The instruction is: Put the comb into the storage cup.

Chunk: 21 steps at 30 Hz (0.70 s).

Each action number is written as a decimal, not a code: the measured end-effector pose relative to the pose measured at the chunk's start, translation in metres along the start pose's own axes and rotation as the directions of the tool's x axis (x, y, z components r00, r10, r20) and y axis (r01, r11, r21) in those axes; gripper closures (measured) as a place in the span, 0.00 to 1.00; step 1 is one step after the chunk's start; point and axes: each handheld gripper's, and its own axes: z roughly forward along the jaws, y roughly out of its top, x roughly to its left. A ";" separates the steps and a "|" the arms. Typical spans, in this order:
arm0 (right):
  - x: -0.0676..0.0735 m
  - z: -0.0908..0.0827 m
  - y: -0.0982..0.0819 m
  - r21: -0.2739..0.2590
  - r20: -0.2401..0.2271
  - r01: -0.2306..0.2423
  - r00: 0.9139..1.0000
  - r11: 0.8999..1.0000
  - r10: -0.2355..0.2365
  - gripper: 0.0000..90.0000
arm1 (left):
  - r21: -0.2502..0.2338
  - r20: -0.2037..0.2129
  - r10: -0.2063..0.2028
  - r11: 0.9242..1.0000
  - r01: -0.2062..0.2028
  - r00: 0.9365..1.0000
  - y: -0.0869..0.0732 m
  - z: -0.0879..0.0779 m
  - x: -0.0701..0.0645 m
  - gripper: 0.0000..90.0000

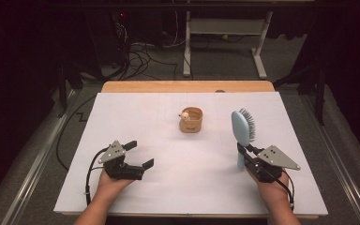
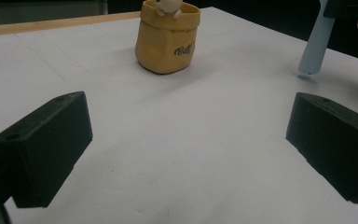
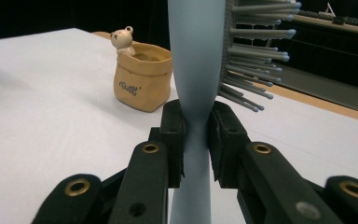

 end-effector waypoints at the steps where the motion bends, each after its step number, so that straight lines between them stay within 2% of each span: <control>1: -0.001 0.000 0.000 -0.005 -0.004 -0.012 1.000 1.000 0.012 0.87 | -0.004 0.001 0.001 1.000 -0.001 1.000 0.000 0.000 0.000 0.01; 5: -0.003 0.000 -0.001 -0.014 -0.012 -0.050 0.999 0.999 0.050 0.87 | -0.017 -0.007 0.009 1.000 -0.009 1.000 0.000 -0.001 -0.001 0.01; 9: -0.003 0.000 -0.002 -0.022 -0.018 -0.061 0.998 0.998 0.060 0.87 | -0.019 -0.006 0.012 1.000 -0.012 1.000 0.000 0.000 0.000 0.01; 16: -0.004 0.000 -0.002 -0.033 -0.028 -0.082 0.996 0.996 0.081 0.87 | -0.019 0.004 -0.007 1.000 0.007 1.000 0.001 -0.001 -0.001 0.01; 21: -0.004 0.000 -0.003 -0.030 -0.029 -0.094 0.995 0.995 0.093 0.87 | -0.030 -0.011 0.001 1.000 -0.001 1.000 0.001 -0.002 0.000 0.00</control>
